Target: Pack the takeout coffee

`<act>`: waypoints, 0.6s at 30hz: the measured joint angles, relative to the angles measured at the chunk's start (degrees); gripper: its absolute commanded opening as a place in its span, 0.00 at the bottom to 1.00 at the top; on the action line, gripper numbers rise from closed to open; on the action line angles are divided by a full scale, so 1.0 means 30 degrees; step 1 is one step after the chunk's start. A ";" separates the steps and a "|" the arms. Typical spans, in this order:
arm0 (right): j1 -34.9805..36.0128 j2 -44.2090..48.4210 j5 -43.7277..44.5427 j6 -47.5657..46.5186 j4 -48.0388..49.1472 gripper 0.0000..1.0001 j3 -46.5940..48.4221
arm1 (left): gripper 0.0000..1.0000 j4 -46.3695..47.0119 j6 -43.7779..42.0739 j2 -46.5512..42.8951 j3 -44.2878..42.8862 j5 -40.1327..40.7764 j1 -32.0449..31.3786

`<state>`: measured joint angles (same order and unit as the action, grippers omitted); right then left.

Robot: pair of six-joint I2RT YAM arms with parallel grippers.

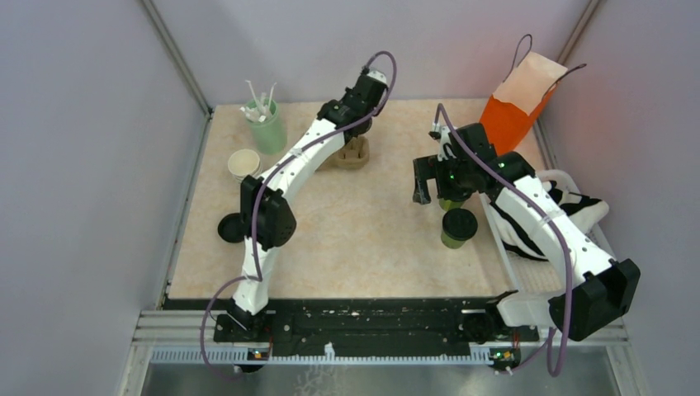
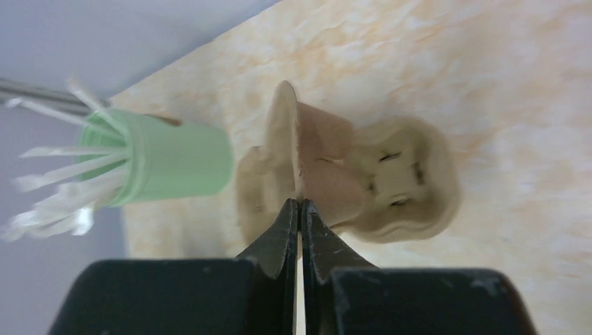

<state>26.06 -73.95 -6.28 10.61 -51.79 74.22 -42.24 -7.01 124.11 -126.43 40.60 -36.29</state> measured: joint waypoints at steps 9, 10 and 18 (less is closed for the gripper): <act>0.0000 -0.0007 -0.0051 0.0015 0.0000 0.97 0.0000 | 0.00 -0.0750 0.2790 -0.0903 -0.0226 -0.3045 0.1107; 0.0000 -0.0007 -0.0066 0.0015 0.0000 0.97 0.0000 | 0.00 -0.0663 0.2361 -0.1107 0.0117 -0.2441 0.0627; 0.0000 -0.0007 -0.0175 0.0015 0.0007 0.97 0.0000 | 0.00 0.0087 0.0510 -0.1144 -0.0087 -0.0036 -0.2368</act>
<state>26.06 -73.97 -6.81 10.66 -51.77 74.22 -41.98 -5.48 120.68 -126.69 40.49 -43.40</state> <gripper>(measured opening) 0.968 0.024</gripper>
